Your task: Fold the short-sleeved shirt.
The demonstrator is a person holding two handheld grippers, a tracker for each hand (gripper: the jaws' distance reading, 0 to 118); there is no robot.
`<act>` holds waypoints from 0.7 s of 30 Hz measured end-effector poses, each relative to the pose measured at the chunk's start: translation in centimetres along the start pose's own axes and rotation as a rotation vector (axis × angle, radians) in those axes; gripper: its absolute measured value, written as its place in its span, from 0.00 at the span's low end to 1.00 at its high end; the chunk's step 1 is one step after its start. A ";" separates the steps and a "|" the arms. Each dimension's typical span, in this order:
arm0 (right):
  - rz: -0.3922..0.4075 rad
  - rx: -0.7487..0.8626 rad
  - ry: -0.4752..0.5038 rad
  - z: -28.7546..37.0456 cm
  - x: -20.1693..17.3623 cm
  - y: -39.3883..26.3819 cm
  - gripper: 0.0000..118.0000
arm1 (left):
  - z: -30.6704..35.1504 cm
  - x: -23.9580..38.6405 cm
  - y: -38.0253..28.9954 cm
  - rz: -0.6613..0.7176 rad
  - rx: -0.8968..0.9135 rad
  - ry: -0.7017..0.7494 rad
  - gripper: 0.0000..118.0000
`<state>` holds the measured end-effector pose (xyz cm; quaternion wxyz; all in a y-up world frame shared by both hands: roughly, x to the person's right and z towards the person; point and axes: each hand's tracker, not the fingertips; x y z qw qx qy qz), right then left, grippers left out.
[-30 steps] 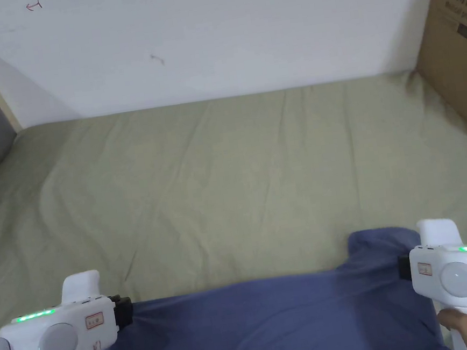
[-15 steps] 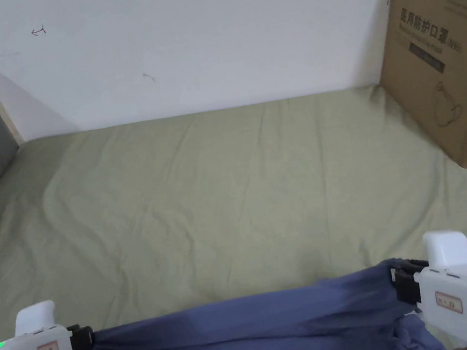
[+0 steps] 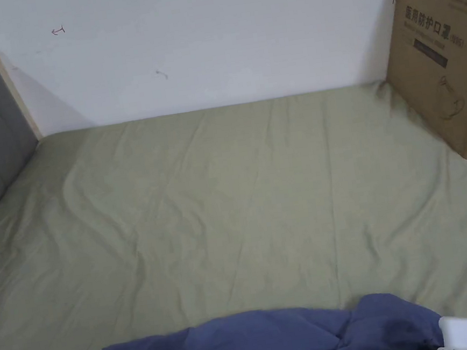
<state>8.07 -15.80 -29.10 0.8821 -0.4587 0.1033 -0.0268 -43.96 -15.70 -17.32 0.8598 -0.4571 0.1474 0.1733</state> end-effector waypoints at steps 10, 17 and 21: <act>-0.021 0.171 0.115 7.5 -1.7 5.2 0.85 | 6.4 2.0 3.1 0.087 0.204 -0.125 0.71; 0.143 0.569 0.090 16.3 -6.7 11.3 0.85 | 15.9 8.1 7.8 -0.131 0.610 -0.127 0.71; 0.208 0.736 0.017 18.7 -9.0 12.3 0.85 | 18.3 10.7 8.9 -0.173 0.770 -0.071 0.71</act>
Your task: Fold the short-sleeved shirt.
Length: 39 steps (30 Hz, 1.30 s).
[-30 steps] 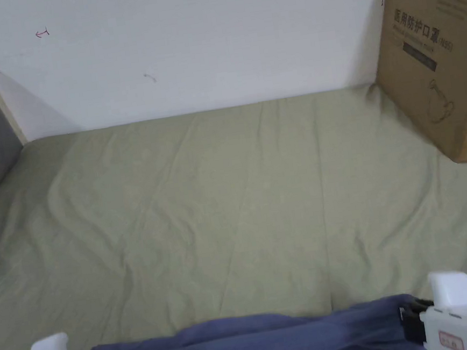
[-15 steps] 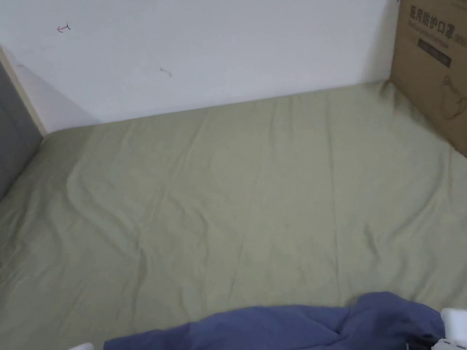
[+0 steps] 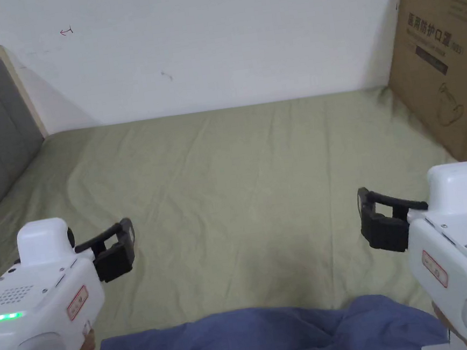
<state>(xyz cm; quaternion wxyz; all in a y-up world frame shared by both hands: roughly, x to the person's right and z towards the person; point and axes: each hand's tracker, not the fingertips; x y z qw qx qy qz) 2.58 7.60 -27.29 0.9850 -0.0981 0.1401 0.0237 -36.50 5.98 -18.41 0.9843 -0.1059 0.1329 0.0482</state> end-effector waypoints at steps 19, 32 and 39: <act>0.004 0.065 -0.024 -0.3 -1.7 -0.4 0.00 | -0.5 -0.7 -0.9 0.091 -0.101 -0.102 0.00; 0.036 -0.024 -0.010 -2.8 -3.4 -2.1 0.00 | -5.3 -14.6 -11.6 0.495 -0.620 -0.121 0.41; -0.010 -0.076 0.020 -4.3 -4.2 -3.6 0.00 | -6.8 -16.1 -15.9 0.637 -0.745 -0.116 0.74</act>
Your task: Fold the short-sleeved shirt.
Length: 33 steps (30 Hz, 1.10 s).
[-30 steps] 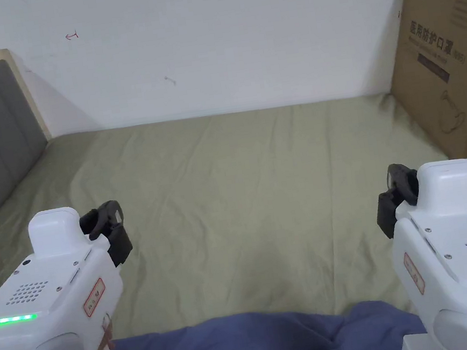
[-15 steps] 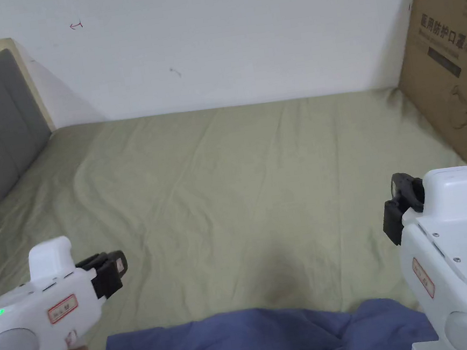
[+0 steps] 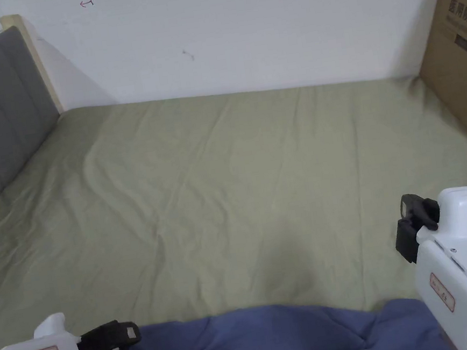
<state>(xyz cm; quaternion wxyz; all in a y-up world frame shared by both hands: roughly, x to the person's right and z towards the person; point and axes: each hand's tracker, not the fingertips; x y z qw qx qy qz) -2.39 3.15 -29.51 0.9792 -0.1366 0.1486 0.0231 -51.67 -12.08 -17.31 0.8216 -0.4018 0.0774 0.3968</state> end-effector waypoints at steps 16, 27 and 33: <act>-0.045 -0.066 -0.019 -1.0 1.8 -1.4 0.00 | -5.5 0.7 -2.3 -0.144 -0.087 0.113 0.06; -0.055 -0.024 -0.004 0.3 2.4 0.0 0.00 | 3.3 3.4 0.9 -0.317 0.130 0.220 0.04; -0.063 0.004 0.018 1.3 2.5 0.2 0.00 | 5.1 3.6 1.0 -0.305 0.128 0.279 0.04</act>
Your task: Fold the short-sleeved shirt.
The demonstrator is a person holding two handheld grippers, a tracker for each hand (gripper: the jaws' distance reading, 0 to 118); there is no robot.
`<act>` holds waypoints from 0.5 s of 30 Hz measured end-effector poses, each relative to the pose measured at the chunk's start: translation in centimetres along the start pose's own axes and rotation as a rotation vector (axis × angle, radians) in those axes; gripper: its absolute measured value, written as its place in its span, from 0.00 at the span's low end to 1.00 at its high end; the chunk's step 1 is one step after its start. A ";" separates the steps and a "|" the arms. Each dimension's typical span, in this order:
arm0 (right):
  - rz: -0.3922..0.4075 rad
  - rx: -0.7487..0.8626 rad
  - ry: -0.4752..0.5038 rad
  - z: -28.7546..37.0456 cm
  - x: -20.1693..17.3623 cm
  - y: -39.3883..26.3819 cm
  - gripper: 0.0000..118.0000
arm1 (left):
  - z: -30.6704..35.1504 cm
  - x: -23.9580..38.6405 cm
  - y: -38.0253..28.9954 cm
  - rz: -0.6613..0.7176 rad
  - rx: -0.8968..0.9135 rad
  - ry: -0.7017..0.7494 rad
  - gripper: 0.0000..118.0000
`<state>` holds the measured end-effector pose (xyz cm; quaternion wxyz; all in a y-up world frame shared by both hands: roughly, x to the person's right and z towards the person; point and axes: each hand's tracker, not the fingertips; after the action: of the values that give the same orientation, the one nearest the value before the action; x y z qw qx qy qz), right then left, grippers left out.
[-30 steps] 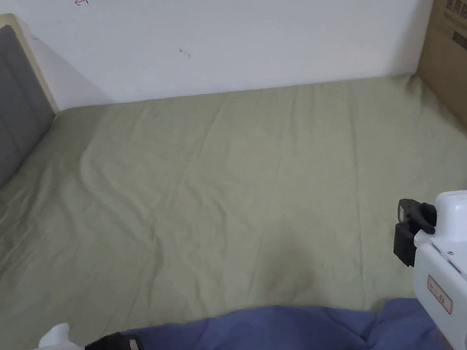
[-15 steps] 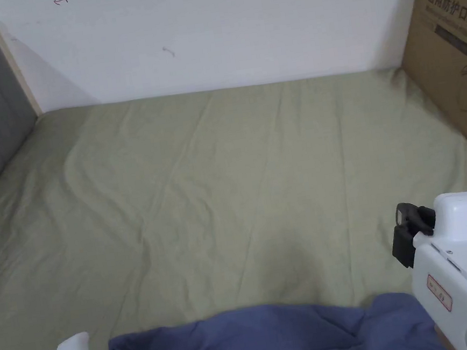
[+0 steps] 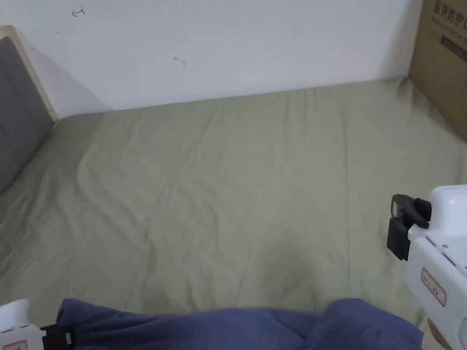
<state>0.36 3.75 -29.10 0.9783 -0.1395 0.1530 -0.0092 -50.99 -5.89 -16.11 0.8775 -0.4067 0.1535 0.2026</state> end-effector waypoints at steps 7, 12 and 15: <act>-0.004 0.012 0.015 0.5 0.4 0.2 0.00 | 0.3 8.8 -1.2 -0.144 -0.033 -0.092 0.04; 0.001 0.017 0.014 1.0 1.1 0.5 0.00 | -2.6 14.3 -2.2 -0.181 -0.093 -0.200 0.04; 0.012 0.020 0.008 1.4 1.7 0.6 0.00 | -4.4 17.8 -3.6 -0.218 -0.138 -0.233 0.04</act>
<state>2.36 4.62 -28.45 0.9791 -0.1286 0.1575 -0.0055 -34.24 -7.37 -24.24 0.8761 -0.4541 -0.0088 0.1620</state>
